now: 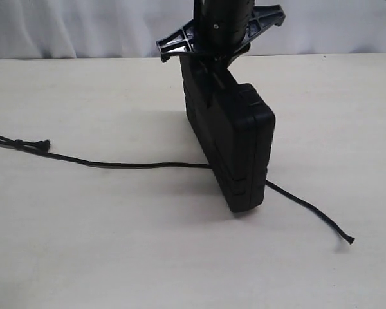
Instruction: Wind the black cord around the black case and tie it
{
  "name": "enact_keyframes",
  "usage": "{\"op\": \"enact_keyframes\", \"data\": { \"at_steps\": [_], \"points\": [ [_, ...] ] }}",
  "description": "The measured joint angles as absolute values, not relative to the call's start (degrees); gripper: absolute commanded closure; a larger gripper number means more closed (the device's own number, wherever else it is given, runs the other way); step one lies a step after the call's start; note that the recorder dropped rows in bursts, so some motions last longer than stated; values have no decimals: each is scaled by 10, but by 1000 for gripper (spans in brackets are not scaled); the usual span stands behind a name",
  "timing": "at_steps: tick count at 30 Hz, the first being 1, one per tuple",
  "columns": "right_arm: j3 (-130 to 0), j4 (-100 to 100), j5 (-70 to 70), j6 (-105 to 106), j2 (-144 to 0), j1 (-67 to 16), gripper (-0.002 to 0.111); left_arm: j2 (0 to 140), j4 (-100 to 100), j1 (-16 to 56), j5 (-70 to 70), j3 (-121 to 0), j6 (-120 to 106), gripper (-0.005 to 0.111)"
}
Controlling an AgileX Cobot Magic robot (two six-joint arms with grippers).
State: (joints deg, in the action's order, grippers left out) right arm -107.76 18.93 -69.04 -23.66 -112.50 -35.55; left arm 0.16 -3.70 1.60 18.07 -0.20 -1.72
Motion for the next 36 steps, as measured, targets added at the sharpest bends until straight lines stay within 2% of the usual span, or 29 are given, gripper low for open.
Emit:
{"op": "enact_keyframes", "data": {
  "at_steps": [14,25,36],
  "points": [
    [-1075,177,-690,-158,-1124,-328,104,2,-37,16,181,-2,-17,107],
    [-1076,46,-687,-140,-1119,-261,104,2,-37,16,182,-2,-17,107],
    [-1076,21,-685,-145,-1119,-256,104,2,-37,16,182,-2,-17,107]
  ]
}}
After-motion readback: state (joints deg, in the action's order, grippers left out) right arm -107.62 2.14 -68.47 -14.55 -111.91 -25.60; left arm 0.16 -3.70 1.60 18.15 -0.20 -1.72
